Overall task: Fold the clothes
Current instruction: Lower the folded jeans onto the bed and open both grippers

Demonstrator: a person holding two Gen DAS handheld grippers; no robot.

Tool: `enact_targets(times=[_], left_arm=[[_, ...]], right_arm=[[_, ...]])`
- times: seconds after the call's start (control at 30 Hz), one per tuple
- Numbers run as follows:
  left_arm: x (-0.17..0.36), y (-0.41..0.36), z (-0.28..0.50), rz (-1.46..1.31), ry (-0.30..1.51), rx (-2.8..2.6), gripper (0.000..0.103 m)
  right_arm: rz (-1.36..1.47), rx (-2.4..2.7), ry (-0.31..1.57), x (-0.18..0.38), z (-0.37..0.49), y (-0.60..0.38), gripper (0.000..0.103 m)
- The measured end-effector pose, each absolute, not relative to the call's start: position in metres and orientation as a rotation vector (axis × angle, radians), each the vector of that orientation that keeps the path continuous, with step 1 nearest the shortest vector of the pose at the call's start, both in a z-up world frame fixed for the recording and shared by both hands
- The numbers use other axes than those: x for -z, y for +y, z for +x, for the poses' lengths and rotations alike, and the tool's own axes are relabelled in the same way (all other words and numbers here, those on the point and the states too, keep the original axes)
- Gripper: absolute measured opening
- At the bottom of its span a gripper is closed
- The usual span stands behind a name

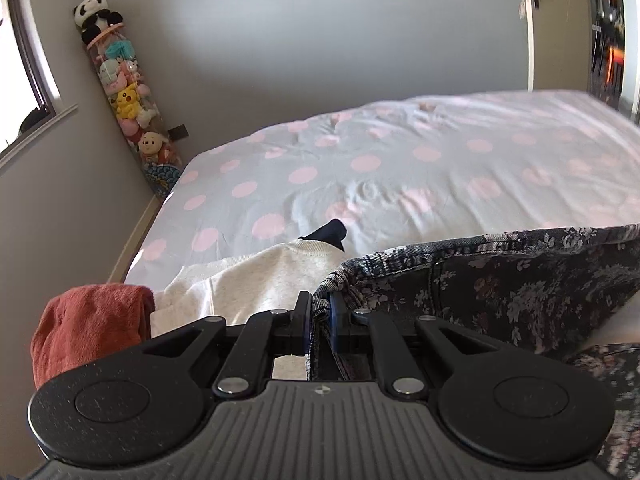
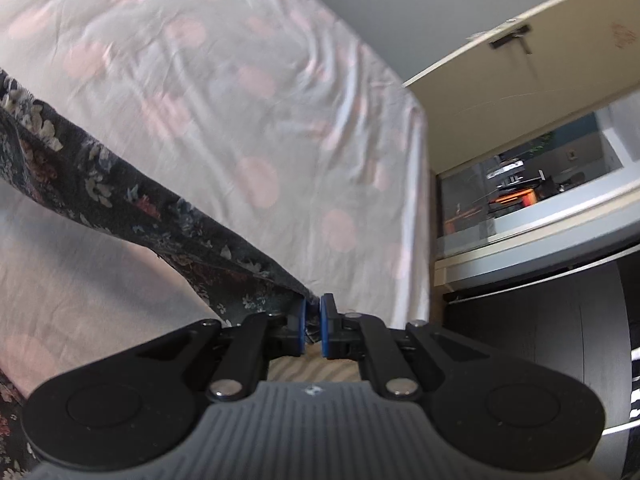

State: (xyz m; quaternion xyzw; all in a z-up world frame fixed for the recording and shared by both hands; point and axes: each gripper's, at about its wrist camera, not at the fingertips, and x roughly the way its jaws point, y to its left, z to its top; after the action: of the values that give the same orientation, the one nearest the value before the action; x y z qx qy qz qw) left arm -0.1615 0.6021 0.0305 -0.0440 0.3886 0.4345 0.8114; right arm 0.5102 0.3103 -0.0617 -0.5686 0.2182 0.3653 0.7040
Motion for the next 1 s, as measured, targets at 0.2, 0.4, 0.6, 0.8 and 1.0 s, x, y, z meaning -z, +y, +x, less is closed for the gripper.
enact_targets(times=[0.2,0.4,0.6,0.8,1.0], left_arm=[[0.001,0.654,-0.108,-0.032,0.865,-0.98,0.007],[0.046,0.697,-0.059,0.028,0.985,-0.998,0.007],[0.084,0.715,-0.054,0.033,1.041,-1.003,0.007],[0.083,0.715,-0.056,0.031,1.002,-1.014,0.015],[0.042,0.694,-0.079,0.024,0.878,-1.015,0.026]], right_arm=[[-1.296,-0.753,0.505,0.127,0.541,0.377,0.008],[-1.313,-0.756,0.501,0.171,0.571,0.443,0.009],[-1.333,-0.773,0.516,0.204,0.582,0.472,0.013],[-1.22,-0.705,0.511,0.191,0.584,0.46,0.045],[-1.098,-0.749,0.476,0.147,0.541,0.423,0.049]])
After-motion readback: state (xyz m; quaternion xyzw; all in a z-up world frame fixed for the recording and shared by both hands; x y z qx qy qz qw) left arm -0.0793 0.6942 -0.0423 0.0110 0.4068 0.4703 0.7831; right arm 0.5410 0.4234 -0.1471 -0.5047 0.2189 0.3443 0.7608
